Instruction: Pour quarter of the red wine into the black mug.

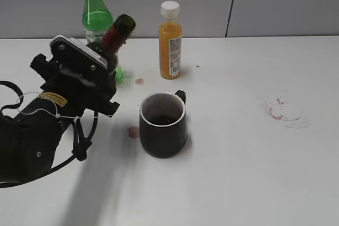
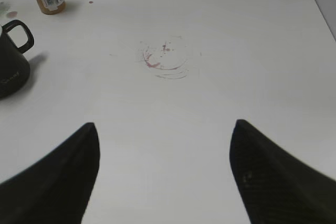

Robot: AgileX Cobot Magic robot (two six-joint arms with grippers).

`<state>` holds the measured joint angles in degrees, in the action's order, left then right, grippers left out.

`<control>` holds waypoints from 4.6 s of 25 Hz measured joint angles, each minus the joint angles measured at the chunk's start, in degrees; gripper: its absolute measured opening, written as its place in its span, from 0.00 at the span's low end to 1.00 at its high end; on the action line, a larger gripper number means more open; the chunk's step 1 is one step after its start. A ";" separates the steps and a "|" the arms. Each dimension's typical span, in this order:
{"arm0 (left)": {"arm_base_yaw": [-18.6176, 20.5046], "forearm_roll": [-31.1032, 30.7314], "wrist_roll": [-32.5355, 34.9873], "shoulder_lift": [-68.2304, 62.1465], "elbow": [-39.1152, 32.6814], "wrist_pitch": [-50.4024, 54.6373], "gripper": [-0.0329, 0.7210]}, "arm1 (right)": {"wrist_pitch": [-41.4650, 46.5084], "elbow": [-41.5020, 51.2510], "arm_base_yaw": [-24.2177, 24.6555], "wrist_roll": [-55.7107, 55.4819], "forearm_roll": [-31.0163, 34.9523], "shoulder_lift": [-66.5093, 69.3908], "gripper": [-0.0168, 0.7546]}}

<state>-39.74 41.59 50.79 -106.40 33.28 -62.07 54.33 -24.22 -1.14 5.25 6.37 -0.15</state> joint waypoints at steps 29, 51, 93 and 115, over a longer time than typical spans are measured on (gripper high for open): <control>23.69 -26.95 -43.69 0.00 0.00 0.75 0.78 | -0.04 0.00 0.00 0.00 0.00 0.00 0.78; 41.73 -60.18 -53.61 -8.98 3.57 -2.59 0.78 | -0.04 0.00 0.00 0.00 0.00 0.00 0.78; 41.58 -65.75 -53.73 1.79 -0.66 -6.82 0.92 | -0.04 0.00 0.00 0.00 0.00 0.00 0.78; 41.58 -63.29 -60.49 49.38 -0.72 63.40 0.88 | -0.04 0.00 0.00 0.00 0.00 0.00 0.78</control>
<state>1.83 -21.70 -9.70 -57.02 32.56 1.34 54.28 -24.22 -1.14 5.25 6.37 -0.15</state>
